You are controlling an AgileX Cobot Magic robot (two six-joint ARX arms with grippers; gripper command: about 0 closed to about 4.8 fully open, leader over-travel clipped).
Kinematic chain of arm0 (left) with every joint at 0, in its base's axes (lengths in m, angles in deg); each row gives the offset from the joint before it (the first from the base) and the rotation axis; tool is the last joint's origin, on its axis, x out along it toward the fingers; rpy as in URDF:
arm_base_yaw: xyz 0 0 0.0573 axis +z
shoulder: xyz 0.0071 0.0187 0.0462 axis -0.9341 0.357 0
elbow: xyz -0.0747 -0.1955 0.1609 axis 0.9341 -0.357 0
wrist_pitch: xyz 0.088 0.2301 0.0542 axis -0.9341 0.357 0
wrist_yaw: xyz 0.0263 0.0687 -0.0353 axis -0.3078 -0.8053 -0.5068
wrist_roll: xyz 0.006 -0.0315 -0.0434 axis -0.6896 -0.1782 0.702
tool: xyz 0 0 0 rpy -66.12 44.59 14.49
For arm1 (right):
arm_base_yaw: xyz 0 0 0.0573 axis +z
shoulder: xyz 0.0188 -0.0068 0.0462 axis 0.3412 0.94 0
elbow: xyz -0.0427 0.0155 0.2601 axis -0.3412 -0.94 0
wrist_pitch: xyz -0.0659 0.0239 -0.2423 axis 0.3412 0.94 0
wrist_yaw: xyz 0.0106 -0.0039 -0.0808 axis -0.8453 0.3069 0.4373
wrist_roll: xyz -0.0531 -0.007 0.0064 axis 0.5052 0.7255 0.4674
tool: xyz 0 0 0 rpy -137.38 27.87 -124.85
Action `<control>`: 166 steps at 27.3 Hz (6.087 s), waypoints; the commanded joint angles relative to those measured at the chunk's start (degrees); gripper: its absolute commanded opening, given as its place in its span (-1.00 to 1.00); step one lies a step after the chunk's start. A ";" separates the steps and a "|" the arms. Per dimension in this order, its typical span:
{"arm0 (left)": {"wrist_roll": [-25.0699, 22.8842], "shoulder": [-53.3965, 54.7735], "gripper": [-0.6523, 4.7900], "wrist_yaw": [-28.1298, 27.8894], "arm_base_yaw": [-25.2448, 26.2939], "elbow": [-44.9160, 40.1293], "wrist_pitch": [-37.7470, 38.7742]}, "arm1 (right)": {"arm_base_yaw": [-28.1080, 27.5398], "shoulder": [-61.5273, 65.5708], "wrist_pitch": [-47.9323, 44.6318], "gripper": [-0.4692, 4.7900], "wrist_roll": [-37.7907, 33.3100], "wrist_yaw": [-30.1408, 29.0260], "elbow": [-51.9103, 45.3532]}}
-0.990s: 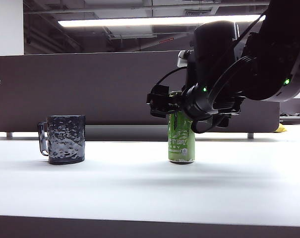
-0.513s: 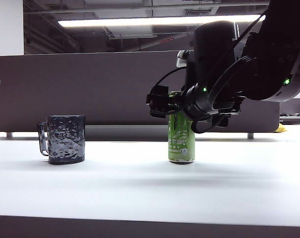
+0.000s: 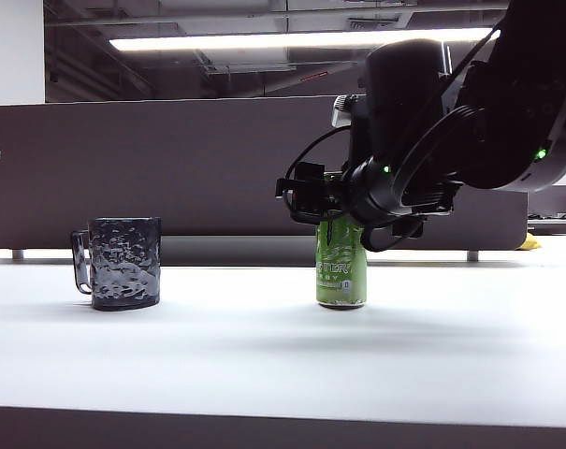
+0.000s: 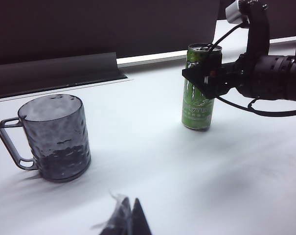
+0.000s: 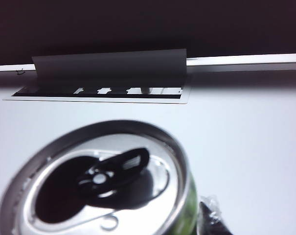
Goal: Pick up the metal can, pour some water into the cup, then place the can back on the table.
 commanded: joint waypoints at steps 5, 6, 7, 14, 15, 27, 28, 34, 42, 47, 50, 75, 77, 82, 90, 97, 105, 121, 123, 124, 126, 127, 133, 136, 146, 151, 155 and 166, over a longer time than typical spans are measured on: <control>-0.02 0.07 -0.78 0.15 -0.04 0.07 -0.77 | 0.02 -0.22 -0.57 0.17 1.07 0.00 0.07; -0.02 0.04 -0.78 0.15 -0.04 0.07 -0.77 | 0.02 -0.22 -0.59 0.17 1.09 0.00 0.07; -0.02 0.07 -0.78 0.15 -0.04 0.07 -0.77 | 0.02 -0.22 -0.59 0.17 1.09 -0.22 0.07; -0.02 0.07 -0.78 0.15 -0.04 0.07 -0.77 | 0.02 -0.22 -0.61 0.17 1.31 -0.61 0.07; -0.02 0.07 -0.78 0.15 -0.04 0.07 -0.77 | 0.04 -0.22 -0.61 0.17 2.43 -0.61 0.07; -0.02 0.07 -0.78 0.15 -0.04 0.07 -0.77 | 0.37 -1.20 -3.54 0.17 4.50 -4.90 0.59; -0.02 0.07 -0.78 0.15 -0.04 0.07 -0.77 | 0.37 -1.22 -3.61 0.17 4.55 -5.55 0.85; -0.02 0.07 -0.78 0.15 -0.02 0.07 -0.77 | 0.44 -1.22 -0.79 0.17 6.58 -7.78 4.57; -0.02 0.04 -0.78 0.20 1.31 0.07 -0.77 | 1.25 -1.20 8.22 0.17 13.29 -10.47 12.52; -0.02 0.04 -0.78 0.20 5.42 0.07 -0.72 | 1.97 -1.16 10.03 0.17 15.26 -11.65 15.85; -0.02 0.04 -0.78 0.04 8.11 0.07 -0.74 | 1.95 -1.16 11.74 0.17 15.43 -13.18 17.75; -0.02 0.04 -0.78 0.13 9.97 0.07 -0.77 | 5.22 6.49 21.86 0.17 29.29 -18.01 34.58; -0.02 0.04 -0.78 0.20 9.97 0.07 -0.77 | 5.73 7.63 23.17 0.17 30.93 -18.21 36.50; -0.02 0.04 -0.78 0.17 9.99 0.07 -0.77 | 6.29 9.31 25.20 0.17 34.42 -18.91 39.47; -0.02 0.04 -0.78 0.15 13.38 0.07 -0.74 | 6.84 10.03 26.01 0.17 40.41 -19.43 40.85; -0.02 0.04 -0.78 0.13 14.67 0.07 -0.74 | 6.84 10.05 25.97 0.17 43.39 -20.20 40.85; -0.02 0.04 -0.78 0.13 14.58 0.07 -0.74 | 6.88 11.52 26.08 0.17 44.72 -22.23 42.42; -0.02 0.04 -0.78 0.15 14.58 0.07 -0.77 | 7.72 14.32 29.11 0.17 52.76 -22.01 45.88; -0.02 0.04 -0.78 0.15 14.58 0.07 -0.77 | 7.69 14.32 29.14 0.17 54.18 -21.94 45.88; -0.02 0.04 -0.78 0.15 14.58 0.07 -0.77 | 7.69 14.32 29.16 0.17 54.75 -21.90 45.88; -0.02 0.04 -0.78 0.13 14.58 0.07 -0.77 | 7.67 14.32 29.33 0.17 55.87 -21.90 45.88; -0.02 0.04 -0.78 0.15 14.58 0.07 -0.77 | 7.67 14.32 29.46 0.17 56.52 -21.92 45.88; -0.02 0.04 -0.78 0.13 14.58 0.07 -0.77 | 7.69 14.43 30.45 0.17 58.88 -21.92 45.88; -0.02 0.04 -0.78 0.15 14.58 0.07 -0.77 | 7.72 14.84 30.73 0.17 61.66 -21.81 45.88; -0.02 0.04 -0.78 0.15 14.58 0.07 -0.77 | 8.33 15.65 31.50 0.17 67.08 -21.35 45.88; -0.02 0.04 -0.78 0.15 14.58 0.07 -0.77 | 8.31 15.91 31.54 0.17 70.51 -20.28 45.88; -0.02 0.04 -0.78 0.13 14.58 0.07 -0.77 | 8.31 15.96 31.54 0.17 70.62 -20.28 45.88; -0.02 0.04 -0.78 0.13 14.58 0.07 -0.77 | 8.31 15.98 29.79 0.17 76.30 -20.28 45.88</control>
